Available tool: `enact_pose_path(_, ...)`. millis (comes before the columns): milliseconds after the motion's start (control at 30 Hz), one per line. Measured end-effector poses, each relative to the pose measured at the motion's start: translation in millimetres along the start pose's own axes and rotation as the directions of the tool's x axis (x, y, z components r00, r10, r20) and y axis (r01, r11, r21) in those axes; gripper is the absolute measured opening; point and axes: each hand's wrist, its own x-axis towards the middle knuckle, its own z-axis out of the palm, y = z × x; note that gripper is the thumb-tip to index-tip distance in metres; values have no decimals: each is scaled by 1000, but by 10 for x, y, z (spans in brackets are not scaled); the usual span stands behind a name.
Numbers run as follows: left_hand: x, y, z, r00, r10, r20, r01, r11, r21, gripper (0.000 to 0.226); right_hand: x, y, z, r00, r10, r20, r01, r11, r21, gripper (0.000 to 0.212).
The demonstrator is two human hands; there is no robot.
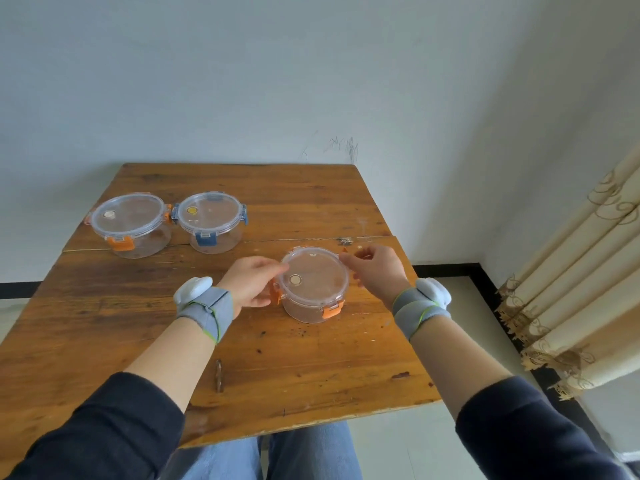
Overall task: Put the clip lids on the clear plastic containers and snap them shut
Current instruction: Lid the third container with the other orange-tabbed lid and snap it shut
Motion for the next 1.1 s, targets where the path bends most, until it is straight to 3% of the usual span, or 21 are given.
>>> enact_pose_path(100, -53, -88, -41, 991, -72, 109, 90, 982, -164, 35, 105, -32, 108, 1000, -23, -13, 23, 999, 33, 17)
enact_pose_path(233, -76, -119, -50, 984, -69, 162, 115, 948, -296, 38, 188, 40, 108, 987, 158, 7, -155, 959, 238, 3)
enact_pose_path(333, -59, -113, -54, 991, -49, 123, 81, 958, -274, 34, 179, 95, 79, 995, 91, -31, -89, 994, 67, 10)
enact_pose_path(400, -15, -119, -59, 999, -28, 34, 34, 984, -174, 34, 115, 55, 48, 998, -1, -63, -2, 999, -48, 11)
enact_pose_path(500, 29, -91, -61, 973, 107, -204, -44, 956, 291, 54, 63, -3, 26, 997, -78, -22, 75, 991, -109, 18)
enact_pose_path(567, 14, -10, -32, 944, 229, -237, -77, 853, 516, 55, 44, -27, 42, 994, -111, 16, 112, 983, -147, 28)
enact_pose_path(667, -12, 93, 36, 931, 295, -215, -109, 786, 608, 47, 45, -46, 75, 992, -126, 15, 127, 972, -196, 33)
enact_pose_path(933, 51, 100, 87, 933, 281, -225, -135, 854, 503, 36, 123, -32, 102, 999, -27, -43, 20, 989, -147, 21)
enact_pose_path(1100, 122, 106, 97, 941, 220, -257, -138, 943, 302, 25, 211, -38, 122, 997, 30, -65, -36, 996, -87, 22)
